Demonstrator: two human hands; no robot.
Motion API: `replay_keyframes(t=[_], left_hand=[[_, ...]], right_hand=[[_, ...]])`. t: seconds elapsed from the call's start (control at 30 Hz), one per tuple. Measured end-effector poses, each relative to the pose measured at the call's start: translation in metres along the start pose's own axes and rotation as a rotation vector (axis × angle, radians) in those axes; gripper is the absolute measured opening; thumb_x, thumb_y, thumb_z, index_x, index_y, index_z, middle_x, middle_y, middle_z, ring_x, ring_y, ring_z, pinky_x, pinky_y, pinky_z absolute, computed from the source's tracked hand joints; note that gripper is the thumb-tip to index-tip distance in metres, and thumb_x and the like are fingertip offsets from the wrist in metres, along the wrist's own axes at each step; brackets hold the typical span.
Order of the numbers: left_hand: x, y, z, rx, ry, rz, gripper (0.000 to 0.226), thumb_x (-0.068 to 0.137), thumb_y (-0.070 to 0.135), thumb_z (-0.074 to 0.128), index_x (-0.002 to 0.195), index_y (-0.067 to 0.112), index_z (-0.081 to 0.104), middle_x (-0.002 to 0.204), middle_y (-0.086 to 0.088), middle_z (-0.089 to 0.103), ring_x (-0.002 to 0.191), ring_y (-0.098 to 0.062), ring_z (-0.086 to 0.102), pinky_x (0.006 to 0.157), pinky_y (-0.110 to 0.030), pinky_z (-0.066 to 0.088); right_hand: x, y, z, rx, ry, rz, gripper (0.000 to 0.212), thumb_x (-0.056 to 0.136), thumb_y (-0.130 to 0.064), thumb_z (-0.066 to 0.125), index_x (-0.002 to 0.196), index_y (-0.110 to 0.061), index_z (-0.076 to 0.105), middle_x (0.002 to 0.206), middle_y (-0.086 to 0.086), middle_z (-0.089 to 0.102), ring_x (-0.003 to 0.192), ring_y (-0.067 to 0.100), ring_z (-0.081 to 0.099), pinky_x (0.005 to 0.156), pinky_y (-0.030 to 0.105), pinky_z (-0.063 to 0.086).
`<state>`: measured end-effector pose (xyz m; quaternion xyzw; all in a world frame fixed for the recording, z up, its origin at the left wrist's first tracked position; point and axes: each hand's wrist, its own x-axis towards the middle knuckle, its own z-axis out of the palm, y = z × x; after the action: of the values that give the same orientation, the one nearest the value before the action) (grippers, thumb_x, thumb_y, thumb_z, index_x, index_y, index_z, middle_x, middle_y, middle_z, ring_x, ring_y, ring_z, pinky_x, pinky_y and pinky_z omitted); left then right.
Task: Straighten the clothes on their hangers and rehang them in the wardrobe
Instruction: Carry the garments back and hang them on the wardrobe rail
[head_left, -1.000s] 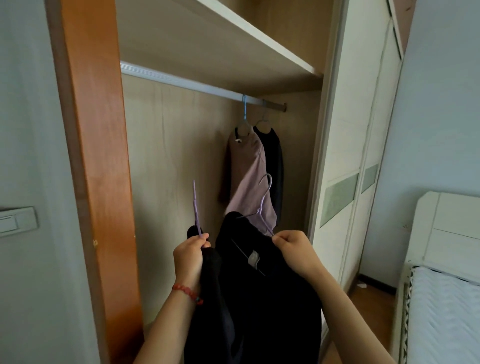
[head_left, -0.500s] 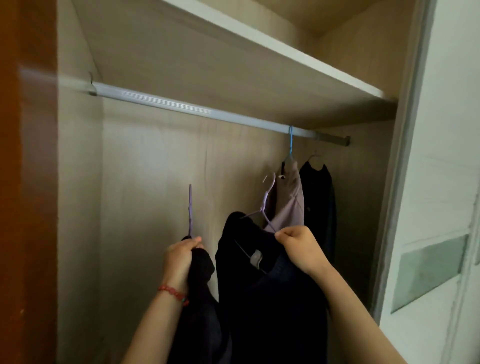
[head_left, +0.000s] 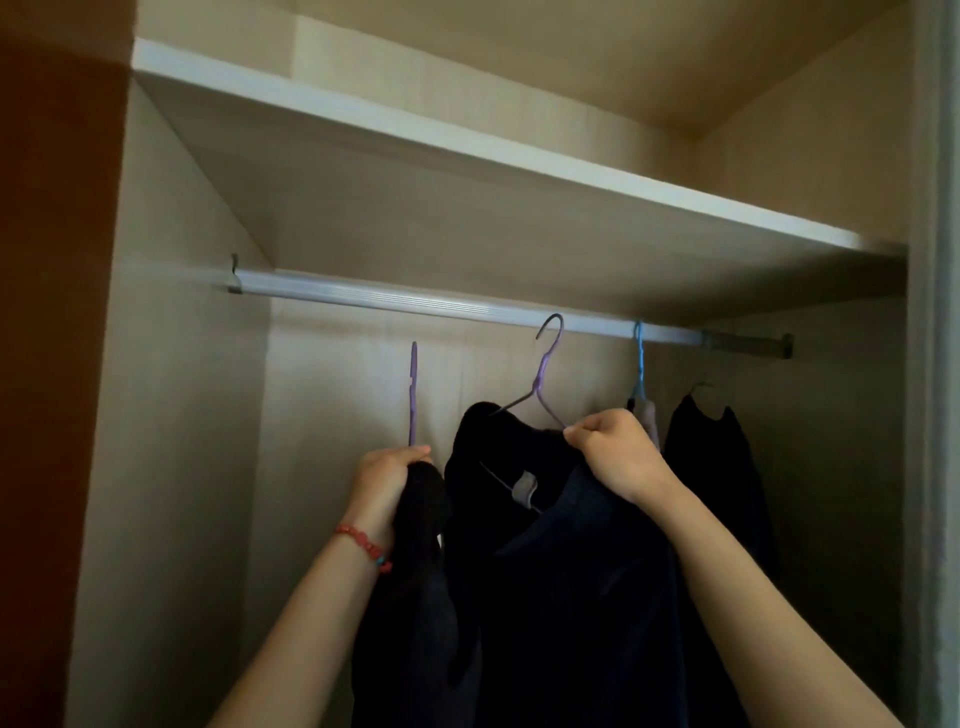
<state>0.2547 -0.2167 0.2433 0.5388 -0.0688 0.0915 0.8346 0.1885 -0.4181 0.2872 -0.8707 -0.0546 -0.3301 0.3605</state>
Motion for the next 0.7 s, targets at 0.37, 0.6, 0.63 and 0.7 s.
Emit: replay_keyframes(t=[0.37,0.6,0.63,0.7], left_hand=[[0.033,0.033,0.004,0.082,0.004,0.098,0.014,0.077,-0.003,0.063,0.063,0.002,0.062,0.032,0.005,0.056,0.028,-0.004,0.051,0.033,-0.01,0.041],[0.061,0.026,-0.01,0.132,0.047,0.081,0.019,0.077,-0.001,0.064,0.092,-0.013,0.064,0.069,-0.015,0.058,0.062,-0.024,0.054,0.069,-0.034,0.047],[0.065,0.026,-0.011,0.148,0.056,0.076,0.014,0.077,-0.001,0.064,0.087,-0.011,0.065,0.071,-0.015,0.058,0.063,-0.025,0.054,0.072,-0.035,0.046],[0.071,0.029,-0.013,0.186,0.067,0.072,0.006,0.076,-0.001,0.064,0.071,-0.004,0.062,0.069,-0.015,0.056,0.066,-0.026,0.053,0.074,-0.037,0.045]], right_hand=[[0.064,-0.028,0.0,-0.049,0.006,-0.032,0.034,0.085,-0.009,0.052,0.061,0.016,0.051,0.058,0.015,0.044,0.059,0.022,0.043,0.056,0.032,0.032],[0.086,-0.028,0.008,-0.083,-0.049,-0.061,0.041,0.083,-0.004,0.051,0.052,-0.014,0.026,0.054,0.005,0.024,0.054,0.017,0.02,0.049,0.031,0.018],[0.088,-0.026,0.01,-0.085,-0.051,-0.064,0.039,0.083,-0.004,0.051,0.053,-0.013,0.027,0.055,0.006,0.024,0.055,0.017,0.021,0.05,0.031,0.018],[0.09,-0.02,0.014,-0.088,-0.06,-0.071,0.035,0.083,-0.005,0.05,0.055,-0.011,0.03,0.057,0.007,0.025,0.057,0.017,0.022,0.051,0.031,0.019]])
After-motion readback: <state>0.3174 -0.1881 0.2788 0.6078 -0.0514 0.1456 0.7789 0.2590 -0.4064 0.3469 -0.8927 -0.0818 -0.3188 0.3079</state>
